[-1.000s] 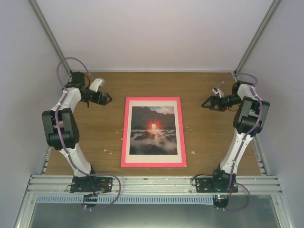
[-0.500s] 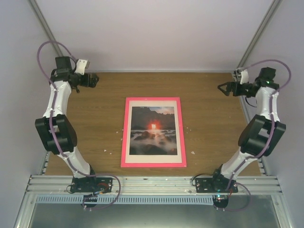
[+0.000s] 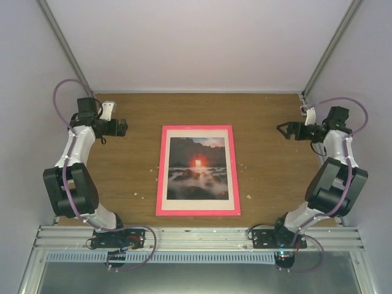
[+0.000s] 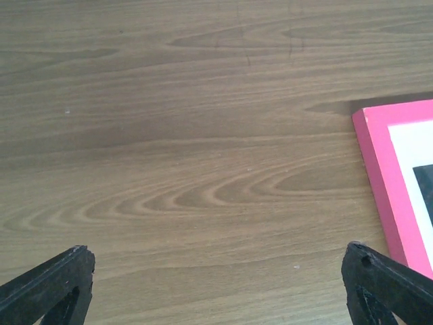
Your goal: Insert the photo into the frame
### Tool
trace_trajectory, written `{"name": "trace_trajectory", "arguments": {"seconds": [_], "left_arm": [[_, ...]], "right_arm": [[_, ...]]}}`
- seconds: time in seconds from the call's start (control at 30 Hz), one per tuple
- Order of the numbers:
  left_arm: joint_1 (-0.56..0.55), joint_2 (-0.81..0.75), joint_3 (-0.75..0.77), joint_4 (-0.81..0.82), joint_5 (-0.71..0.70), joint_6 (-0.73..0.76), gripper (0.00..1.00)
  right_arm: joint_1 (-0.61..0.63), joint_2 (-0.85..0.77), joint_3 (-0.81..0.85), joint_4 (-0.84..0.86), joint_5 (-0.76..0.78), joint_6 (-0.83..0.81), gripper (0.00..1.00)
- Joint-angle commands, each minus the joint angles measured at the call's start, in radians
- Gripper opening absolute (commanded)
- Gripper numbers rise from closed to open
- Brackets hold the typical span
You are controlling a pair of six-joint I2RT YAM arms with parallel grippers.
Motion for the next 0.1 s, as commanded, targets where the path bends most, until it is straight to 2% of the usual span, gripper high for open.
{"name": "trace_trajectory", "arguments": {"seconds": [0.0,0.07], "left_arm": [[0.005,-0.039,-0.025,0.073,-0.02,-0.027,0.99],[0.005,-0.038,-0.025,0.077,-0.021,-0.033,0.99]], "right_arm": [[0.002,-0.05,-0.008,0.066,-0.011,0.033,1.0],[0.002,-0.049,-0.004,0.066,-0.012,0.038,1.0]]}}
